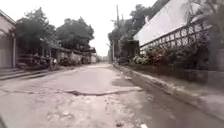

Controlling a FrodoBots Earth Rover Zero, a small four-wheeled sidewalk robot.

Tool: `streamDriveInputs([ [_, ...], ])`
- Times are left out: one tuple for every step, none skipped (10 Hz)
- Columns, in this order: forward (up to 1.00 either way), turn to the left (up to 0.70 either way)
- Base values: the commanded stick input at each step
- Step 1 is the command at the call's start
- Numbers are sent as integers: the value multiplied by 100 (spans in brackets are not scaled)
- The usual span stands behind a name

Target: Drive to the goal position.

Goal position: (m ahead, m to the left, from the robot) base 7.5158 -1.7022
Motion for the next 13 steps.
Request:
streamDriveInputs([
  [100, 3],
  [100, 3],
  [100, 2],
  [100, 1],
  [100, 0],
  [100, 0],
  [100, 0],
  [100, 0],
  [100, 0],
  [100, 0],
  [100, 0],
  [100, 0],
  [100, 0],
])
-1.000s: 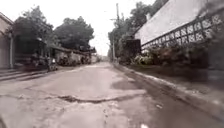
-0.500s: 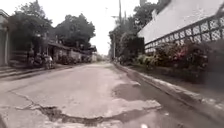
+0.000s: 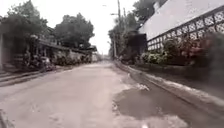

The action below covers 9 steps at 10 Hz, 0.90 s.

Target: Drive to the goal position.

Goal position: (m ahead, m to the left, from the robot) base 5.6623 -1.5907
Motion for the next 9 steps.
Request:
streamDriveInputs([
  [100, 0],
  [100, 0],
  [100, 0],
  [100, 0],
  [100, 0],
  [100, 0],
  [100, 0],
  [100, 0],
  [100, 0],
])
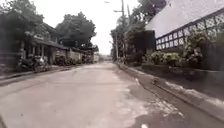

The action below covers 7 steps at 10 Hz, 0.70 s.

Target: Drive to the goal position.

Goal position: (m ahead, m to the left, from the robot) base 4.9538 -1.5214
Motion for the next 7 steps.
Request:
streamDriveInputs([
  [100, 0],
  [100, 0],
  [100, 0],
  [100, 0],
  [100, 0],
  [100, 0],
  [100, 0],
])
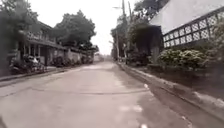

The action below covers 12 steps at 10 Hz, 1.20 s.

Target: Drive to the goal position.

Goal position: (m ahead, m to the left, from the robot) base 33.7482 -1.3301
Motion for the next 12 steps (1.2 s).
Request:
streamDriveInputs([
  [100, 0],
  [100, 0],
  [100, 0],
  [100, 0],
  [100, 0],
  [100, 0],
  [100, 0],
  [100, 0],
  [100, 0],
  [100, 0],
  [100, 0],
  [100, 1],
])
